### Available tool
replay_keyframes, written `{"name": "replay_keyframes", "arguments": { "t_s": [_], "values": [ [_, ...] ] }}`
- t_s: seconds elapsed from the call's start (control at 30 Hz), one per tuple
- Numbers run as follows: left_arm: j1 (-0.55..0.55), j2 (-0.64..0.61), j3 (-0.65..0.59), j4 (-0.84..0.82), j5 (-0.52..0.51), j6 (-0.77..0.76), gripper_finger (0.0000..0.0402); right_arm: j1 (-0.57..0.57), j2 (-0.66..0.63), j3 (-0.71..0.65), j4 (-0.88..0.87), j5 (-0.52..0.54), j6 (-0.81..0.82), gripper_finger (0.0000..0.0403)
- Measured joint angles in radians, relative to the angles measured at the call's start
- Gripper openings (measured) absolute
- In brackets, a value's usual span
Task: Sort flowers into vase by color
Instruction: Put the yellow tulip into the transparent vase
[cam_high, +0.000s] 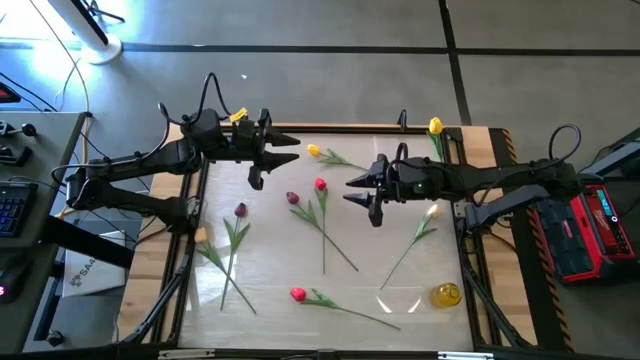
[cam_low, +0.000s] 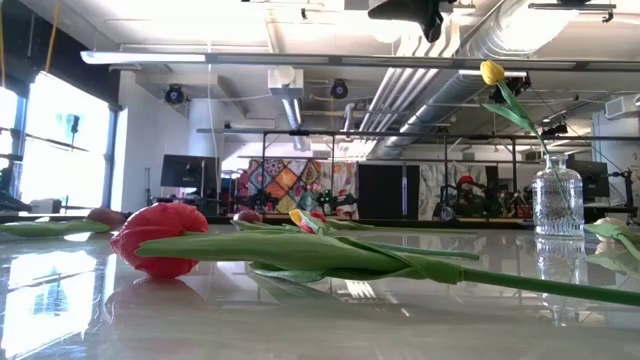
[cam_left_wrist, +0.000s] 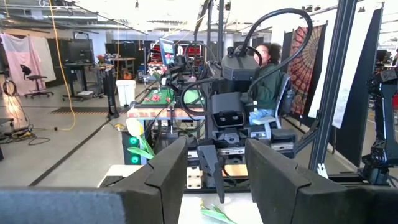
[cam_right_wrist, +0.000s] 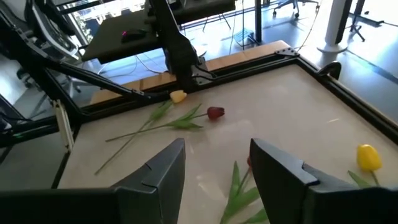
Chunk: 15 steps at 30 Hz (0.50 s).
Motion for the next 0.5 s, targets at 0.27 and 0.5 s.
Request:
{"name": "replay_keyframes", "arguments": {
  "t_s": [0.27,0.5],
  "values": [
    [0.0,0.0,0.0,0.0,0.0,0.0,0.0151,0.006,-0.005,0.0,0.001,0.058,0.01,0.017],
    [0.0,0.0,0.0,0.0,0.0,0.0,0.0151,0.074,-0.046,0.001,-0.018,0.107,0.051,0.017]
  ]
}}
